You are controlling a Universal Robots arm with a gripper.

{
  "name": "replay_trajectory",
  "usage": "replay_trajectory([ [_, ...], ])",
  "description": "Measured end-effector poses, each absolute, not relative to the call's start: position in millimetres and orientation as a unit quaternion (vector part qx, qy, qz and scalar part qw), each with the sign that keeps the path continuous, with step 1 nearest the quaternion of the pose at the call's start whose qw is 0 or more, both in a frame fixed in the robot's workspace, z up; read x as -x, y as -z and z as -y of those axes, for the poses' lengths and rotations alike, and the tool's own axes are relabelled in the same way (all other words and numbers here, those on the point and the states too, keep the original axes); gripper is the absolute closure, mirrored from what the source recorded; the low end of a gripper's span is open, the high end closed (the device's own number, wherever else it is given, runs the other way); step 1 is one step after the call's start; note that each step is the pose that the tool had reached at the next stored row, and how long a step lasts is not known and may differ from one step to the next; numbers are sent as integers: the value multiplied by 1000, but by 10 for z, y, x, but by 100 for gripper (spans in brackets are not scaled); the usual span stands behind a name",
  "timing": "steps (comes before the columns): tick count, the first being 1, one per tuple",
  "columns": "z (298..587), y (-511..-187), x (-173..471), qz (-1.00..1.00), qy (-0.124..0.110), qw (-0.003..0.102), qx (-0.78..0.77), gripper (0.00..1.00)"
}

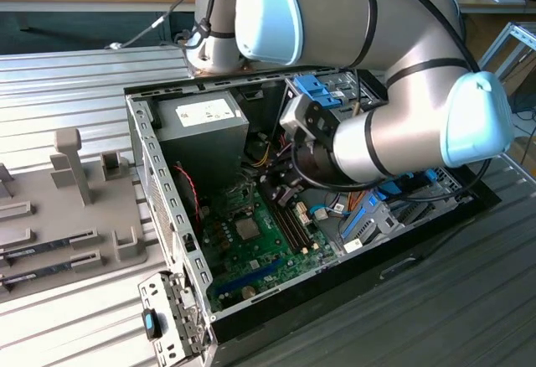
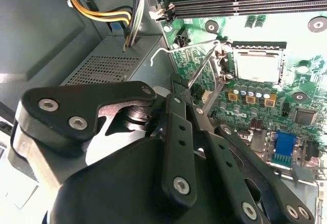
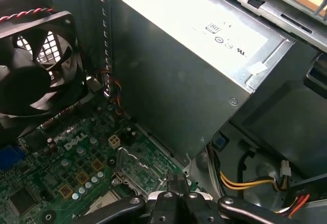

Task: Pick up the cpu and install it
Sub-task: 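Close the cpu cover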

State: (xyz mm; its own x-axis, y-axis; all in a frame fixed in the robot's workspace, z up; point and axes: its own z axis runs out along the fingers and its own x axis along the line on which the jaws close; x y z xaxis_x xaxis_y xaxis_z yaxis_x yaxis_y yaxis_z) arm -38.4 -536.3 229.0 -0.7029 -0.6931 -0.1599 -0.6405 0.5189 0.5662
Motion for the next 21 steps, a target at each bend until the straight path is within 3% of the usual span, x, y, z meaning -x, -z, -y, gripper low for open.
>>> replay_trajectory([
  [21,5515,-2305,380,868,314,40,-383,89],
])
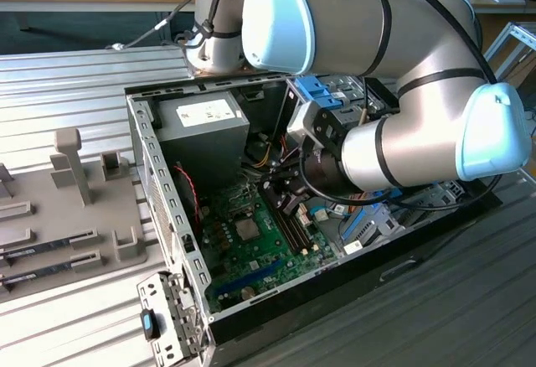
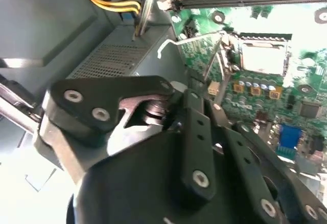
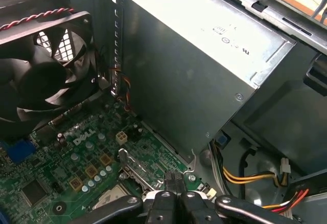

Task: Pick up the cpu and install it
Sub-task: 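Close the cpu cover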

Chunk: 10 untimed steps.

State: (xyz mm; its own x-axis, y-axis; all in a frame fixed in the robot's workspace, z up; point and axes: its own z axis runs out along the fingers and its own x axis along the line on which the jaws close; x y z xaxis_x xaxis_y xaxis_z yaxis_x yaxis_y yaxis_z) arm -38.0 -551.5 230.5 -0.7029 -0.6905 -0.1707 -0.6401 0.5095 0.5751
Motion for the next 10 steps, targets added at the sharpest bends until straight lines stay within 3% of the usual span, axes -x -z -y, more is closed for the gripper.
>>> replay_trajectory([
  [10,5533,-2384,309,867,317,47,-381,89],
])
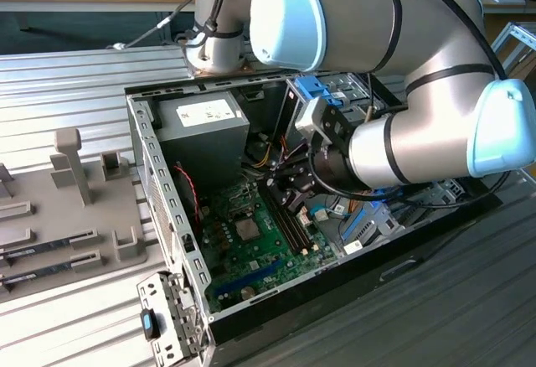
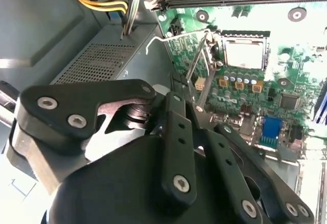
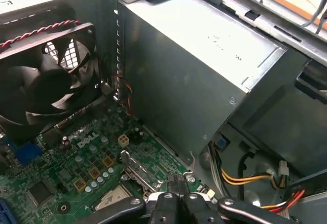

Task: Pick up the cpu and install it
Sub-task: 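Close the cpu cover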

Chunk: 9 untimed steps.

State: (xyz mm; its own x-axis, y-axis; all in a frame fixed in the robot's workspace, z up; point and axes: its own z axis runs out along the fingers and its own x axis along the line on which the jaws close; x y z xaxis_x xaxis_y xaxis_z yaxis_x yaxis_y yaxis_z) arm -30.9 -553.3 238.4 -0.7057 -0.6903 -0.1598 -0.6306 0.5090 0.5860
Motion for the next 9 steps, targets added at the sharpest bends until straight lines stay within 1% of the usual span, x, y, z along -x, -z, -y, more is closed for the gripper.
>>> replay_trajectory([
  [1,5537,-2531,299,867,318,48,-380,89],
  [9,5383,-2491,334,864,317,51,-387,89],
])
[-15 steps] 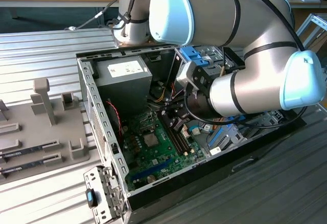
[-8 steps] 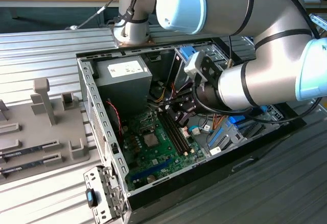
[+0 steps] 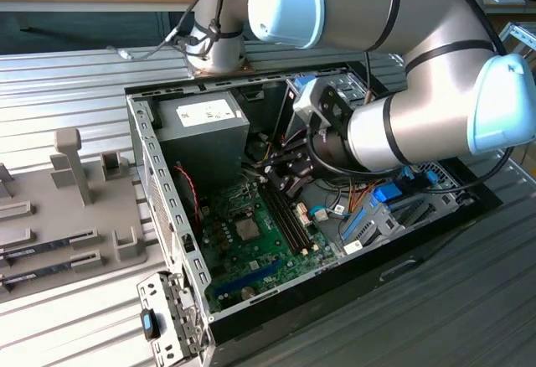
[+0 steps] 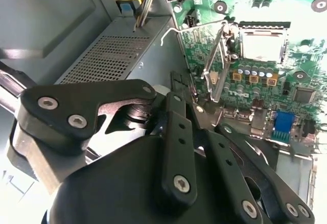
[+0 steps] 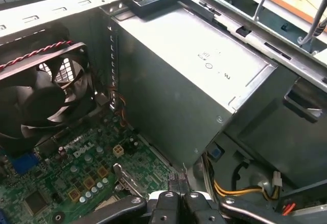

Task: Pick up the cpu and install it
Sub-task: 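Close the cpu cover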

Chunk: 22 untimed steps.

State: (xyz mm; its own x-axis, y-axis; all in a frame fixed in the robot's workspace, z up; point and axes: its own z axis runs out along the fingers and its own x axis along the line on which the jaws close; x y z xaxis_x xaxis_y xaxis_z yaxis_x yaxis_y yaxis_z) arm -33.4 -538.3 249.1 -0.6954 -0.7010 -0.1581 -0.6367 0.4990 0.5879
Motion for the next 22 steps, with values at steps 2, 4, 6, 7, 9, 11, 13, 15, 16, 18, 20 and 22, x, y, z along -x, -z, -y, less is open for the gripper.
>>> replay_trajectory([
  [2,5381,-2461,363,864,317,51,-388,89],
  [4,5372,-2423,397,863,317,51,-389,89],
  [6,5362,-2400,432,863,317,52,-389,89],
  [7,5360,-2381,450,863,317,51,-389,89],
  [9,5360,-2367,454,863,316,52,-389,89],
  [11,5363,-2364,458,864,314,53,-389,89],
  [13,5371,-2362,460,865,312,54,-390,89],
  [15,5382,-2363,463,865,310,55,-390,89],
  [16,5384,-2363,463,866,310,55,-390,89],
  [18,5386,-2363,463,867,307,57,-390,89],
  [20,5386,-2363,463,868,301,59,-389,89],
  [22,5386,-2363,463,870,297,61,-389,89],
])
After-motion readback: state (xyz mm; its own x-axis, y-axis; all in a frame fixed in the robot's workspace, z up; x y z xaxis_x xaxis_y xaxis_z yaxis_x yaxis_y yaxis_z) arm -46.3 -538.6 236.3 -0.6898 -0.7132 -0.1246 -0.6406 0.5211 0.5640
